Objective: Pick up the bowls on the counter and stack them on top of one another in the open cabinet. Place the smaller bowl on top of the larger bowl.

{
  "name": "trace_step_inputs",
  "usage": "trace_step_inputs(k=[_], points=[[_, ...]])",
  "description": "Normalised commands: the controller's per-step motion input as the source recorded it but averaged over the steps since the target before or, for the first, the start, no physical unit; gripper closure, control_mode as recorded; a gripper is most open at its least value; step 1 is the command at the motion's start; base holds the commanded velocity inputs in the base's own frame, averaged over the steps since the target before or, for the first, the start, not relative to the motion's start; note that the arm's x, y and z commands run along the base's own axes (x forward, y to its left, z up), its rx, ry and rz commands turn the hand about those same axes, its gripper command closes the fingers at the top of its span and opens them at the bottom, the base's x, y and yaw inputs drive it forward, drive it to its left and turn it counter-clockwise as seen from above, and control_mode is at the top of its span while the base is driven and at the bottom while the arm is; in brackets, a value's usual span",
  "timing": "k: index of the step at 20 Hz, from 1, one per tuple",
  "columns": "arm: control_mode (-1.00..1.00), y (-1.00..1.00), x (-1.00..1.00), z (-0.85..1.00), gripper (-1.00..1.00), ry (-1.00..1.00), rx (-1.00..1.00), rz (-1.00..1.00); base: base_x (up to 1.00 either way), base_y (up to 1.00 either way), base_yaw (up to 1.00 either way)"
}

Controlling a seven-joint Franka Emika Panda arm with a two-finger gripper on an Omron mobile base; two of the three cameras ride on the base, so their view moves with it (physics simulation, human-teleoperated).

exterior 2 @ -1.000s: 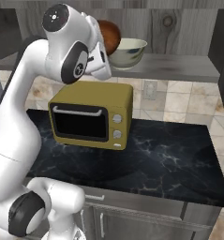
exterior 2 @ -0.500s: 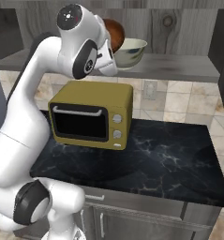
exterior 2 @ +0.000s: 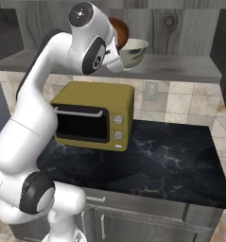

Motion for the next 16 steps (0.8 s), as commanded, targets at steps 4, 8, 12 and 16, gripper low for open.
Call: trace_step_inputs(k=[4,8,12,16], points=[[-1.00,-0.04,0.31,0.02,1.00,0.00,0.00,0.02,0.00,0.00,0.00],[-1.00,-0.04,0.31,0.01,1.00,0.00,0.00,0.02,0.00,0.00,0.00],[-1.00,-0.05,0.31,0.00,1.00,0.00,0.00,0.02,0.00,0.00,0.00],[-1.00,-0.05,0.31,0.00,1.00,0.00,0.00,0.03,0.00,0.00,0.00]])
